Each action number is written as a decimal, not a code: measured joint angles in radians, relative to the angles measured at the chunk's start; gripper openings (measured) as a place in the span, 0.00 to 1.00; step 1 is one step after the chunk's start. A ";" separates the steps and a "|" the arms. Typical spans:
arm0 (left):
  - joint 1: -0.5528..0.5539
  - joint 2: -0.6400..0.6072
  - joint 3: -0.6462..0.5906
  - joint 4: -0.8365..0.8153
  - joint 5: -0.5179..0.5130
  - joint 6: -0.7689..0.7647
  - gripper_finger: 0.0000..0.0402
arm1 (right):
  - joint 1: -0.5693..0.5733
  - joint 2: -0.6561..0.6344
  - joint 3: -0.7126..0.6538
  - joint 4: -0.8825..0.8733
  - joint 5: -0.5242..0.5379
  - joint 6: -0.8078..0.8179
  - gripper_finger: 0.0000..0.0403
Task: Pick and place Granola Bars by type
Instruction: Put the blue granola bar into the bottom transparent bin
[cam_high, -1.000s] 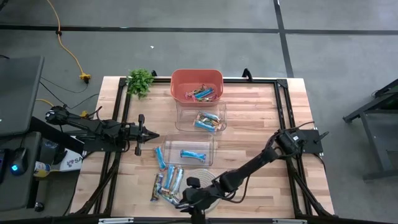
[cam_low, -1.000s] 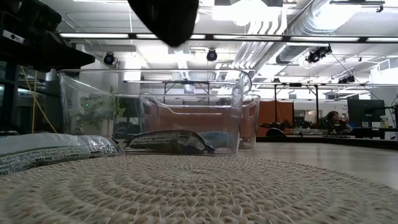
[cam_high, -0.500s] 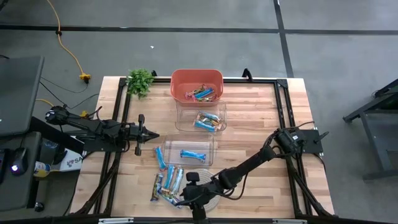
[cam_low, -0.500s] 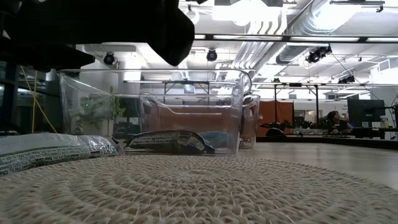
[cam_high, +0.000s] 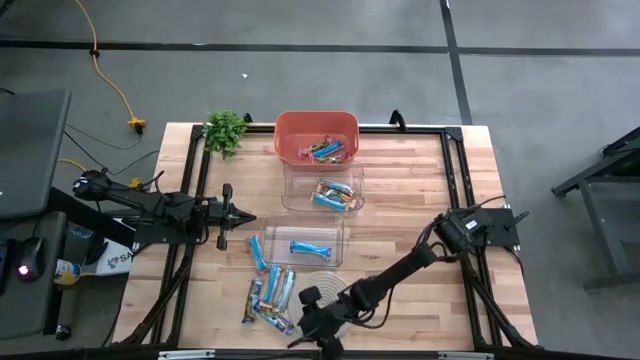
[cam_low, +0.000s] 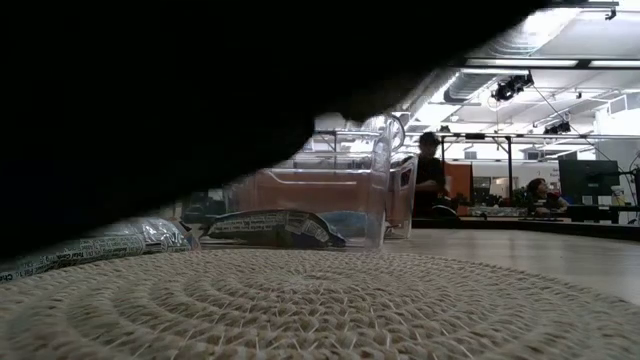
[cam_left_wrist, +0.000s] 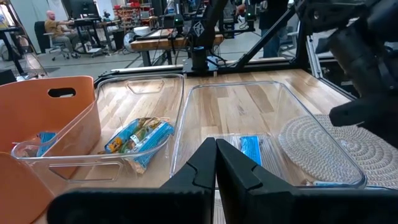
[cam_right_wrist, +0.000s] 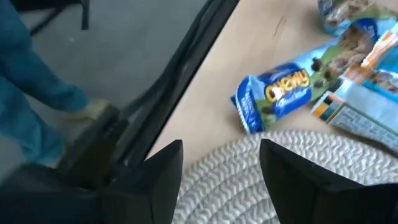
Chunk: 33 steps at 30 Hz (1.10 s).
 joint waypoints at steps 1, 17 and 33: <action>0.000 0.000 0.000 0.000 0.000 0.000 0.02 | 0.002 0.006 0.000 0.004 0.019 -0.007 0.50; 0.000 0.000 0.000 0.000 0.000 0.000 0.02 | 0.001 0.027 0.002 0.090 0.104 -0.131 0.51; 0.000 0.000 0.000 0.000 0.000 0.000 0.02 | -0.011 0.049 0.003 0.153 0.097 -0.260 0.51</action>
